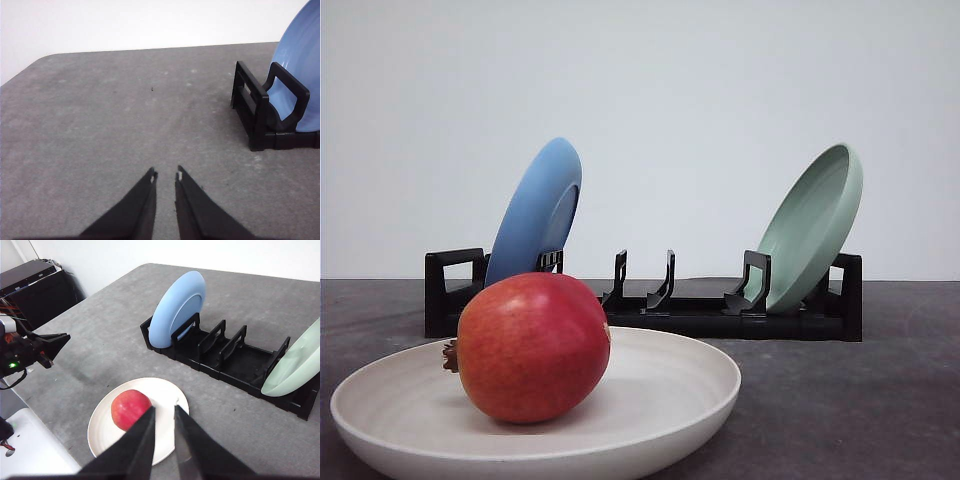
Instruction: Place pomegranate in white plate
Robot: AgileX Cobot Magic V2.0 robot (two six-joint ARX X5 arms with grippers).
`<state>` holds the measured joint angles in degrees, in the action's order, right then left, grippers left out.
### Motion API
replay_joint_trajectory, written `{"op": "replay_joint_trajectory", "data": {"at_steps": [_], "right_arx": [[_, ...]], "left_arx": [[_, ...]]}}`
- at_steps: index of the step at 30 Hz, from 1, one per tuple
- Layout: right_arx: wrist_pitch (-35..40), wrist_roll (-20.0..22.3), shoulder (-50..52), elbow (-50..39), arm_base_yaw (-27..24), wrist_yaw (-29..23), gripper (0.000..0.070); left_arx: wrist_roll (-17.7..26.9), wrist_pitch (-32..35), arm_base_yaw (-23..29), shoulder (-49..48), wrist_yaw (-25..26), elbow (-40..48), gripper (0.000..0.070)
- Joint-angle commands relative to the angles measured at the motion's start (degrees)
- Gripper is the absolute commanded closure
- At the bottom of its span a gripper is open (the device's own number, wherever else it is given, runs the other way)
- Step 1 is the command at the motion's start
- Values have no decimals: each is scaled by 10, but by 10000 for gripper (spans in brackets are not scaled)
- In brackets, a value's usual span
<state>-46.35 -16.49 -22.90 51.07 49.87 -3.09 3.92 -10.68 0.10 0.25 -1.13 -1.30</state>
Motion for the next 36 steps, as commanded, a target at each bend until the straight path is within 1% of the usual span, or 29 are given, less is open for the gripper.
{"op": "replay_joint_trajectory", "data": {"at_steps": [1,6,9,11,12,15,17,19,22,25,28,30,32,36], "right_arx": [[7,4,-2,7,6,-1,635],[9,4,-1,7,2,-3,635],[9,9,3,7,-39,11,635],[9,11,6,6,-92,24,635],[10,20,10,5,-121,24,635],[30,77,30,-22,-220,21,635],[80,130,55,-71,-283,20,635],[147,162,87,-135,-342,21,635],[237,167,131,-225,-409,21,635],[307,167,171,-309,-462,21,635],[344,167,191,-367,-497,21,635],[355,167,199,-399,-515,20,635],[370,166,203,-426,-526,20,635],[373,164,214,-463,-540,19,635]], "left_arx": [[10,-1,-1,-1,3,6,643],[10,-1,-1,-1,3,6,643],[10,-1,-1,-1,3,6,643],[10,-1,-1,-1,3,6,643],[10,-1,-1,-1,3,6,643],[10,-1,-1,-1,3,6,643],[10,-1,-1,-1,3,6,643],[10,-1,-1,-1,3,6,643],[10,-1,-1,-1,3,6,643],[10,-1,-1,-1,3,6,643],[10,-1,-1,-1,3,6,643],[10,-1,-1,-1,3,6,643],[10,-1,-1,-1,3,6,643],[10,-1,-1,-1,3,6,643]]}}
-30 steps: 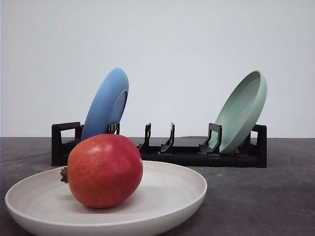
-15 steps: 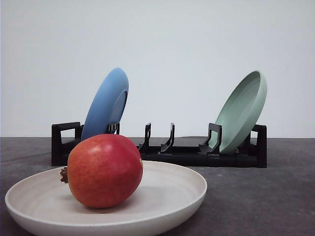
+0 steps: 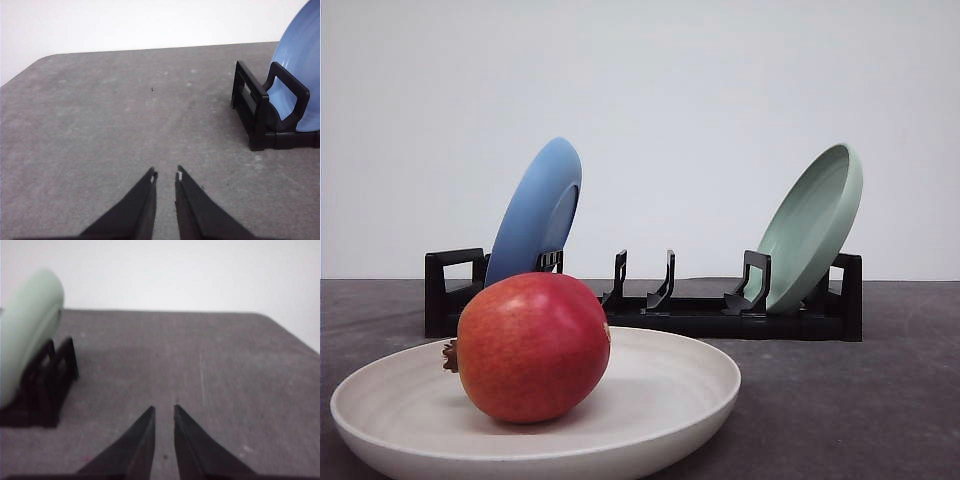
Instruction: Place pomegranate in white plate
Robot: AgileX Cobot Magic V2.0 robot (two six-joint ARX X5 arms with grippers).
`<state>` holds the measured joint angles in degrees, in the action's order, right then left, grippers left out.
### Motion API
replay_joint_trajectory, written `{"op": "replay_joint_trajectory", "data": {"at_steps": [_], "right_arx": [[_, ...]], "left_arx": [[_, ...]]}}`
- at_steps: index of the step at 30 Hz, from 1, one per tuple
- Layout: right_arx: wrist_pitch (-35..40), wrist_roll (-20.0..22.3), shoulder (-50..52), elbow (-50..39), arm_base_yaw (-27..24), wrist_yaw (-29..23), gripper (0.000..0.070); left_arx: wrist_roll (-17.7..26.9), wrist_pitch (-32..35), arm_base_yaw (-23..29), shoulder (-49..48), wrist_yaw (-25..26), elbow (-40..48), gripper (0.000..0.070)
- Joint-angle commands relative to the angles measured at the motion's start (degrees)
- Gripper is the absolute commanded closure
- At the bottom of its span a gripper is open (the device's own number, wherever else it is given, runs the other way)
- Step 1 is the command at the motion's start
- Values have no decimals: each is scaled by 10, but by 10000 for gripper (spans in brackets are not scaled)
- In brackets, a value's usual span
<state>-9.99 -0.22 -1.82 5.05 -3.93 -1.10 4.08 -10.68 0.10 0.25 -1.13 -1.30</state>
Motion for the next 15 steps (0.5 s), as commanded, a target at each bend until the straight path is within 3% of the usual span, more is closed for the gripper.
{"op": "replay_joint_trajectory", "data": {"at_steps": [1,15], "right_arx": [[9,-3,7,-10,-4,0,635],[-4,-8,16,-44,-2,0,635]], "left_arx": [[8,-1,-1,-1,3,6,643],[8,-1,-1,-1,3,6,643]]}}
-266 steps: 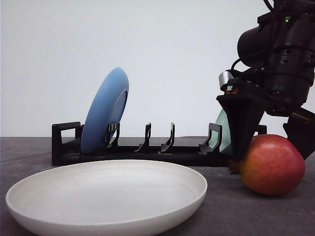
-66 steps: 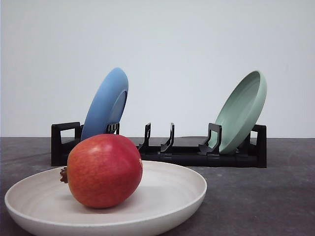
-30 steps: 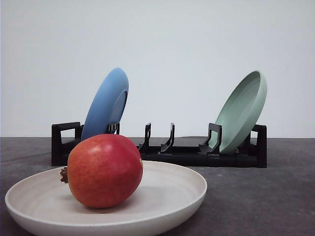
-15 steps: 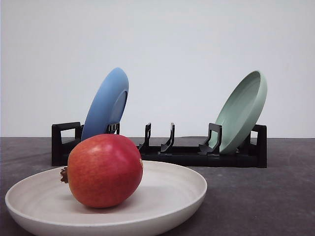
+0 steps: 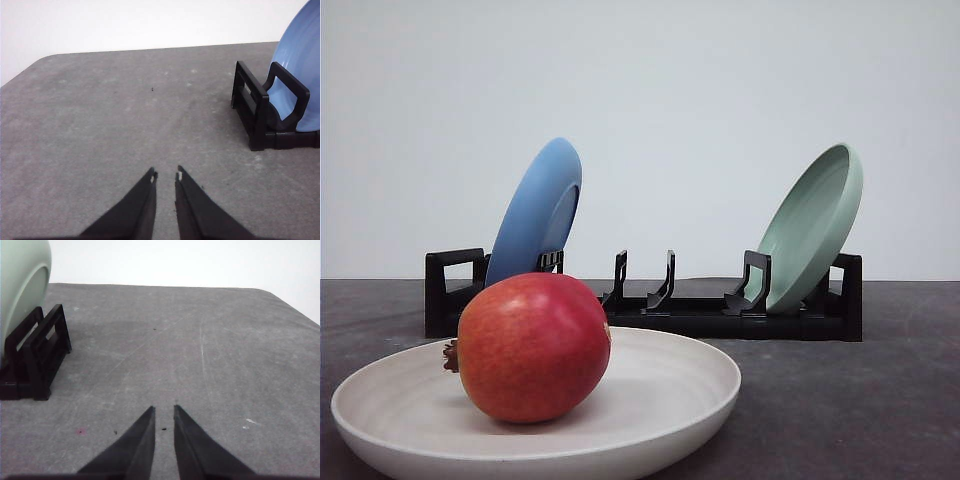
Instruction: Place pomegranate in white plate
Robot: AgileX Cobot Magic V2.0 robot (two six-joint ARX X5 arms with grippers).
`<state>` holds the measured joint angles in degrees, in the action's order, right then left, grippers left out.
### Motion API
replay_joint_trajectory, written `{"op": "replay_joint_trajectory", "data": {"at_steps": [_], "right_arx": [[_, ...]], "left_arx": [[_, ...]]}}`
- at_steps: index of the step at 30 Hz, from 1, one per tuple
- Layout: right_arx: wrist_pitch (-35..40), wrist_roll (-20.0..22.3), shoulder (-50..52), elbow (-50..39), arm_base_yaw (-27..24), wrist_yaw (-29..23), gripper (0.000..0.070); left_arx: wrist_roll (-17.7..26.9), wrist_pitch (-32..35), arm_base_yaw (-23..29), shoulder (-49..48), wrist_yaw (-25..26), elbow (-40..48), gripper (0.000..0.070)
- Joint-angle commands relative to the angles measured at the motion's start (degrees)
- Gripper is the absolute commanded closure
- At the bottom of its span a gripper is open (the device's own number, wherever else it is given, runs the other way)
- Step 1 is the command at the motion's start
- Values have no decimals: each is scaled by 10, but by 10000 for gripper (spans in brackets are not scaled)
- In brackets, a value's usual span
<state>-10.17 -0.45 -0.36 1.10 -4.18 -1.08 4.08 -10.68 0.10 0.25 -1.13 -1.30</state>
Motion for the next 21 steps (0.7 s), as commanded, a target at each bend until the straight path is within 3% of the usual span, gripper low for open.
{"op": "replay_joint_trajectory", "data": {"at_steps": [1,21], "right_arx": [[-3,-6,2,-5,3,0,635],[9,-12,2,-5,24,-1,635]], "left_arx": [[8,-1,-1,-1,3,6,643],[8,-1,-1,-1,3,6,643]]}}
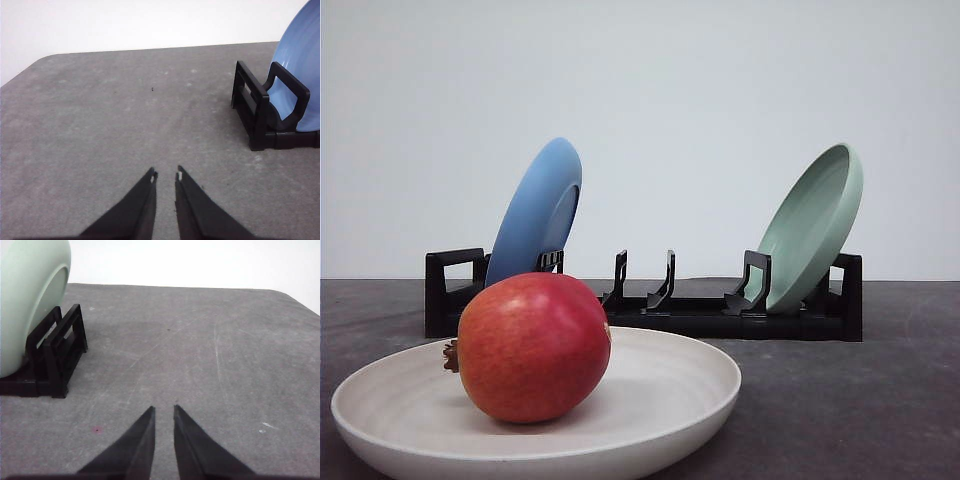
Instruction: Place pomegranate in white plate
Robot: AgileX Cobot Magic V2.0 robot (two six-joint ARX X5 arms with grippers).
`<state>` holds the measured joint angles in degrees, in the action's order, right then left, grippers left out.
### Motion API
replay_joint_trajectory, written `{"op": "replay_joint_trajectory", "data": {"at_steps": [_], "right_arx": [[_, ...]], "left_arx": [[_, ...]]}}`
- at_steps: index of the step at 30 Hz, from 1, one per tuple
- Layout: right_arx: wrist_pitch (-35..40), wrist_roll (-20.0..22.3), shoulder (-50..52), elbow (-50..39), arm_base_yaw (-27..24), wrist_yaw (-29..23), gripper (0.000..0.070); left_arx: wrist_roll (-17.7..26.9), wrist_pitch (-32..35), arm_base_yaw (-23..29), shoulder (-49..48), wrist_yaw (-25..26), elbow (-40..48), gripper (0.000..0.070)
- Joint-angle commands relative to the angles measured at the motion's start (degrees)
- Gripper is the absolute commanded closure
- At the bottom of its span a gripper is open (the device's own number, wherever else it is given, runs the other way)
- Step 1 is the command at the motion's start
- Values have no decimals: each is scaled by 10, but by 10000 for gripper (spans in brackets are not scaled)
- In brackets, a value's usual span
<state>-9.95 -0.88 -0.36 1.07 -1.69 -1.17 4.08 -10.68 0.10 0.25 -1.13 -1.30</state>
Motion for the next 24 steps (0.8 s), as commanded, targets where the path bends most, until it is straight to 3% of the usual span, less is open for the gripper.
{"op": "replay_joint_trajectory", "data": {"at_steps": [1,24], "right_arx": [[10,-8,2,-4,0,0,635],[10,-8,2,-4,0,0,635]], "left_arx": [[8,-1,-1,-1,3,6,643],[8,-1,-1,-1,3,6,643]]}}
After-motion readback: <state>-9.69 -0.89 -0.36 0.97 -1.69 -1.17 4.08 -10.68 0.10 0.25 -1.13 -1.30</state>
